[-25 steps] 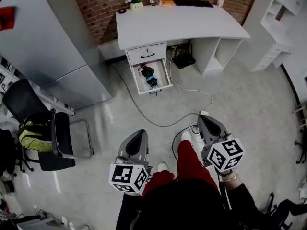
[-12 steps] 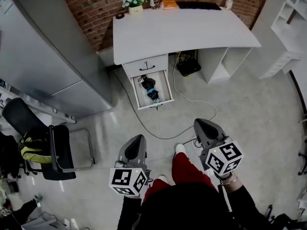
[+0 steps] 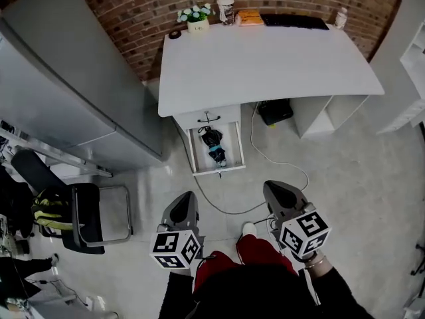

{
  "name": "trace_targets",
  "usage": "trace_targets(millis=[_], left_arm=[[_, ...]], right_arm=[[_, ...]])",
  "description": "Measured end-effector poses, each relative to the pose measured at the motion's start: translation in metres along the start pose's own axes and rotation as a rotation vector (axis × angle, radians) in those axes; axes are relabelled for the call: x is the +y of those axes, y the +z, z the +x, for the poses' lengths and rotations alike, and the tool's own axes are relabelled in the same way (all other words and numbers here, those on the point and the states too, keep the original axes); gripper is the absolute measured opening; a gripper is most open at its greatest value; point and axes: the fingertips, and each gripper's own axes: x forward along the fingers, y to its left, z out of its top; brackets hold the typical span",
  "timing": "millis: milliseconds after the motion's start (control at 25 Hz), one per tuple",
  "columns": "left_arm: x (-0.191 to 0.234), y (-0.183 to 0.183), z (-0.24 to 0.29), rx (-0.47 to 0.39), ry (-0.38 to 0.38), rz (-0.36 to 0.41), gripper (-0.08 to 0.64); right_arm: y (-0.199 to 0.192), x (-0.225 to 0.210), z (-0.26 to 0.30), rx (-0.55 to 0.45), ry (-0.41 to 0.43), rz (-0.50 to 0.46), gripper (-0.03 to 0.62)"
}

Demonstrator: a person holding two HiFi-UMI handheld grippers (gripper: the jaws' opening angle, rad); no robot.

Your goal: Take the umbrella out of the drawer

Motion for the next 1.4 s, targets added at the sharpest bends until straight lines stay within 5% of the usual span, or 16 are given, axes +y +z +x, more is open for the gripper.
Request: trace_targets(millis=[480,1120,1400], left_arm=[[0.005,-0.017,0.100,0.122,0.043,0.026,0.003],[0.088,-0.126,0.255,0.301,0.064,0.001,0.009],[0.112,-0.185,0.306,0.405,0.047,0.005,0.081]], right_arm=[[-0.034,-0.061,0.051,0.094,-0.002,0.075,-0.002],[-0.132,-0.107,0.181,0.210,-0.087,0.132,-0.002],[-0.192,-0.119,0.223,0.265,-0.110,0.186,-0.002]])
